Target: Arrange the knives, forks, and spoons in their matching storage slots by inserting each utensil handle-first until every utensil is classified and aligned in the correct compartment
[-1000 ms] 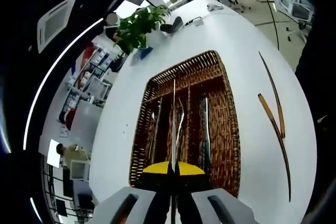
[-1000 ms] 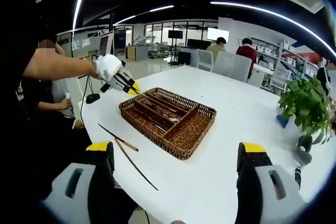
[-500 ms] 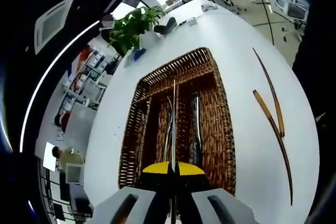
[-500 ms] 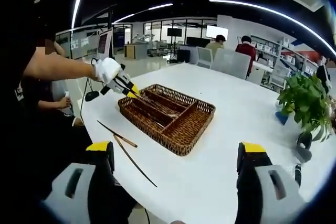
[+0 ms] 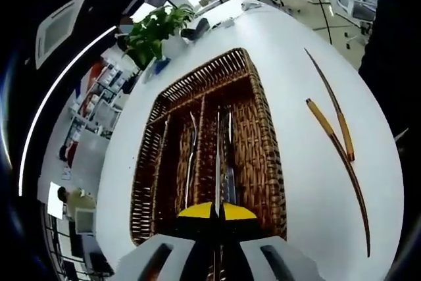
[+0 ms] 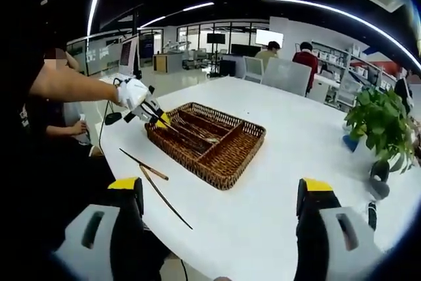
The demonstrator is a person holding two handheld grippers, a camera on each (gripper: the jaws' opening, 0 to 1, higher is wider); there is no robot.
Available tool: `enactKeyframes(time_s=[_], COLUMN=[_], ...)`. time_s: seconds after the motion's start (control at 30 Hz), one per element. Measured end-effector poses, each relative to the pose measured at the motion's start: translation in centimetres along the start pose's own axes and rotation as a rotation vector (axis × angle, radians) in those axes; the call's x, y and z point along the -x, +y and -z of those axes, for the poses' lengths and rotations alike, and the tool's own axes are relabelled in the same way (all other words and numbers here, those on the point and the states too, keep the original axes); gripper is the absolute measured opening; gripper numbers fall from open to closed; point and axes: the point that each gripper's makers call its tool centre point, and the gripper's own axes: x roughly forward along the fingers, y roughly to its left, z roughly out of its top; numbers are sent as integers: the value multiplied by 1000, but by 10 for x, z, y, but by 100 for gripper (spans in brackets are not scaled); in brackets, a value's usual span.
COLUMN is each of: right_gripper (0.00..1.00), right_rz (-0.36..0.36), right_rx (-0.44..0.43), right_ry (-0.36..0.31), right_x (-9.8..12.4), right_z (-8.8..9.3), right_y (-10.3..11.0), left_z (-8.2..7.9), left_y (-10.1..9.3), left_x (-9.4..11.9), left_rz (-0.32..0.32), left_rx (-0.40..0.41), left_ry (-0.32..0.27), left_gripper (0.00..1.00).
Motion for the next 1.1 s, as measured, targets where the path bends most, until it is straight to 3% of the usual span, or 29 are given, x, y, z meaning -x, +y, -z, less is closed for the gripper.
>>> enactKeyframes(time_s=[0.1, 0.17, 0.23, 0.37, 0.63, 0.67, 0.7, 0.77, 0.8, 1.1], right_gripper=[98, 97, 96, 96, 97, 97, 97, 97, 97, 96], right_rz=[-1, -5, -2, -6, -3, -2, -1, 1, 3, -4], right_rx=[-5, -7, 6, -10, -15, -16, -19, -20, -20, -14], right_ry=[0, 3, -9, -12, 8, 10, 12, 14, 15, 15], right_x=[0, -1, -1, -1, 6, 7, 7, 7, 7, 4], right_z=[3, 5, 3, 3, 16, 17, 18, 18, 19, 16], right_y=[1, 2, 3, 2, 2, 2, 1, 0, 0, 5], left_z=[-4, -1, -3, 0, 7, 10, 16, 27, 20, 24], left_y=[-7, -6, -8, -8, -29, -25, -21, -29, -25, -23], left_x=[-3, -7, -8, -13, -24, -24, -26, -27, -29, -31], left_rz=[37, 34, 60, 69, 146, 126, 96, 137, 125, 121], left_rx=[11, -5, 51, 48, 85, 67, -9, -40, -24, -29], left_ry=[-28, -15, -42, -36, -25, -11, 30, 88, 52, 143], left_gripper=[1, 1, 1, 1, 2, 2, 2, 2, 2, 3])
